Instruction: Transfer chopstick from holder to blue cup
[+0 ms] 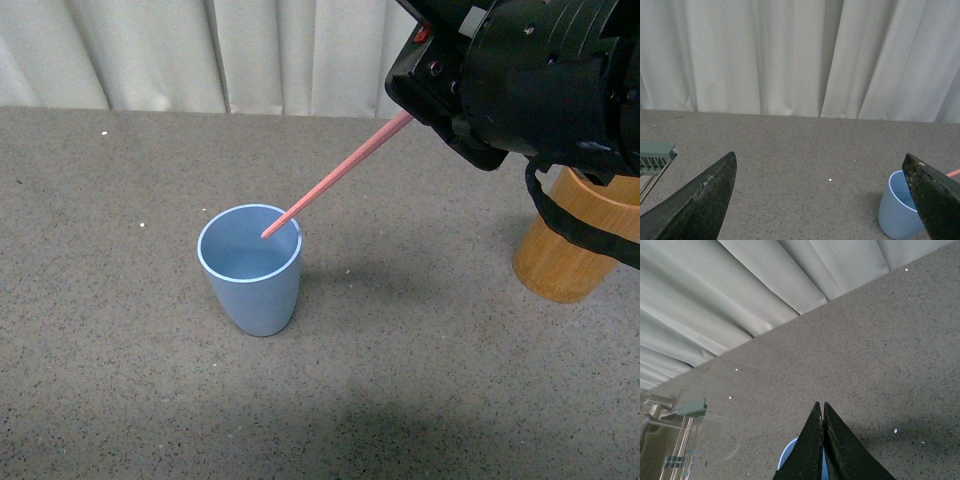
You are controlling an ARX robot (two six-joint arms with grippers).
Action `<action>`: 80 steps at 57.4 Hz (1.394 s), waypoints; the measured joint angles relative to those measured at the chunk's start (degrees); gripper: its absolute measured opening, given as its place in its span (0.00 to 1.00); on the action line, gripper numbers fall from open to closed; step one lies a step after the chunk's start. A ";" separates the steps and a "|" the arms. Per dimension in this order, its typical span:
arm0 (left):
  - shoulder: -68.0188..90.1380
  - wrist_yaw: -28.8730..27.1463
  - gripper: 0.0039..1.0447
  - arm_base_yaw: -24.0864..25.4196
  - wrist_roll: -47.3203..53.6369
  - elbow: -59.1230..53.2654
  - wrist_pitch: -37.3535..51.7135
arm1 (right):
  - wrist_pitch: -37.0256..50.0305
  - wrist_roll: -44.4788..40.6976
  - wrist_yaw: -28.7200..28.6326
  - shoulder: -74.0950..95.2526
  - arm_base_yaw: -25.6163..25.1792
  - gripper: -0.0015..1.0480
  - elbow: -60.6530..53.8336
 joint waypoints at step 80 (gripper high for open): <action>0.00 -0.13 0.94 -0.02 0.02 0.00 0.00 | 21.64 -40.06 14.47 -22.27 -8.59 0.41 -24.85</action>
